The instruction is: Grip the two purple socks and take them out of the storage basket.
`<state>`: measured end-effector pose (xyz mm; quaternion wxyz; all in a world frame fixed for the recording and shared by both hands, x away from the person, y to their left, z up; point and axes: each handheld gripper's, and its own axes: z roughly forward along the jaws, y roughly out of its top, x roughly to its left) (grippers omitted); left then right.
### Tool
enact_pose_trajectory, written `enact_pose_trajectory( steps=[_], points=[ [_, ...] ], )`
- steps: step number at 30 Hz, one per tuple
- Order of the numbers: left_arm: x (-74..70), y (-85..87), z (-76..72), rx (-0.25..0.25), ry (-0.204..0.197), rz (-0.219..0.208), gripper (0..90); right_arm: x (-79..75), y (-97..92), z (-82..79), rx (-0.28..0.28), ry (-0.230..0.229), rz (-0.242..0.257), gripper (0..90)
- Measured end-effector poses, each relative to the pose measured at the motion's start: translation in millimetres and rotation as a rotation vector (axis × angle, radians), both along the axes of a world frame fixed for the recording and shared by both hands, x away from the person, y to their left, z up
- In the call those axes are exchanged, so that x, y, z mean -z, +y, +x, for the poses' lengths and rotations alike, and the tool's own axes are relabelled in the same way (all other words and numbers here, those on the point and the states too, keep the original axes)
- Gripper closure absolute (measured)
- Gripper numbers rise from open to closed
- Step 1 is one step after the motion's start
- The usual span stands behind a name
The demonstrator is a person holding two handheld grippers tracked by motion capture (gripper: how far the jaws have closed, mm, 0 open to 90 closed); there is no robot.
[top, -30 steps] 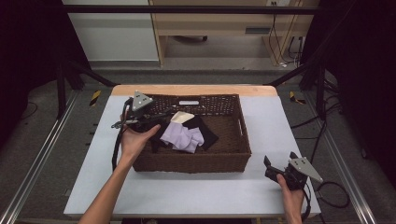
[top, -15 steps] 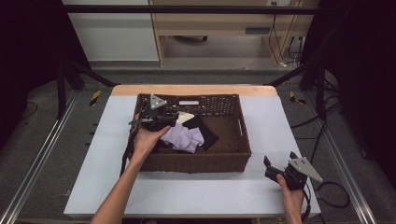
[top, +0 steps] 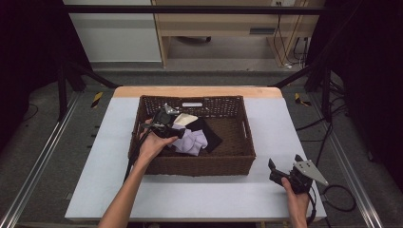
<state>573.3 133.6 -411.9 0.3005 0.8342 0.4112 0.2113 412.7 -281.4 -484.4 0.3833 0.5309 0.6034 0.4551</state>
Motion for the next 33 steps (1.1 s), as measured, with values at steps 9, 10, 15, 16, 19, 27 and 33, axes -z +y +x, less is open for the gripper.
enact_pose_trajectory(
  steps=[9,10,15,16,19,27,33],
  points=[
    [5.1,-1.3,2.2,0.032,0.025,0.002,41.2,0.0,0.0,0.0,0.000,-0.001,0.000,2.7],
    [6.1,-2.2,2.5,0.034,0.030,0.015,41.6,0.1,0.0,-0.1,0.000,-0.003,-0.002,2.8],
    [9.3,-2.5,3.9,0.025,0.047,0.017,39.6,0.1,-0.1,0.0,0.000,-0.001,0.000,2.8],
    [10.6,-2.6,4.3,0.023,0.061,0.016,38.9,0.1,0.0,-0.1,0.000,-0.002,0.000,2.8],
    [14.0,-4.0,4.6,0.033,0.099,0.019,38.9,0.0,0.0,0.0,0.001,-0.001,-0.001,2.8],
    [15.6,-1.7,5.5,0.031,0.195,0.080,68.5,0.1,0.0,-0.1,0.000,-0.001,-0.001,2.8],
    [12.8,-0.6,5.8,0.020,0.247,0.078,89.4,0.2,-0.4,-0.4,0.004,-0.006,-0.002,2.8]
  ],
)
